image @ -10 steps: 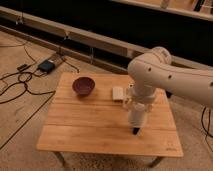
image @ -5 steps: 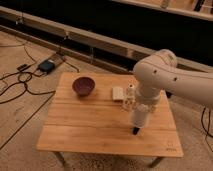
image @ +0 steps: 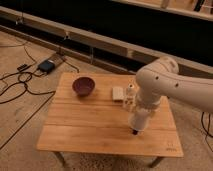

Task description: Place the ceramic cup over the eraser

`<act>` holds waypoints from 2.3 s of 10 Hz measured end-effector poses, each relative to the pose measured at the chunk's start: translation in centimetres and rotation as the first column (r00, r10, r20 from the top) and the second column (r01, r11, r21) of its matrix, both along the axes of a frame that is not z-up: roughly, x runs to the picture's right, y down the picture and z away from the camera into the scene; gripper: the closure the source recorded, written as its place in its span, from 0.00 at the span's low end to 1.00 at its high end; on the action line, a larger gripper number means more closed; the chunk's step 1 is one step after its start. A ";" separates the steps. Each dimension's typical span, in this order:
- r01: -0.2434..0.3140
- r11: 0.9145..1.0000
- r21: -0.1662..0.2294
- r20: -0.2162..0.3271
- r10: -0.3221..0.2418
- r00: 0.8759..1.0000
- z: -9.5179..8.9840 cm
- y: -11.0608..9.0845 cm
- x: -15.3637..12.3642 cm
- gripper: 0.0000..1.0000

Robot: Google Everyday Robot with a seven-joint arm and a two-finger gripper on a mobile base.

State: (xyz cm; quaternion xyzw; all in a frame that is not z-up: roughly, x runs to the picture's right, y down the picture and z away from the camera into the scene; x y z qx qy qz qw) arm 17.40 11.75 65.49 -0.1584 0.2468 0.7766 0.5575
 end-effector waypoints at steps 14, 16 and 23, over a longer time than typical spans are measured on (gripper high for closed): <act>0.004 0.994 -0.108 0.030 -0.001 1.000 8.4 5.1 0.2 1.00; 0.010 0.992 -0.123 0.010 -0.009 1.000 8.8 5.5 0.4 0.95; -0.054 0.995 -0.084 -0.022 0.053 0.998 9.8 6.0 0.2 0.24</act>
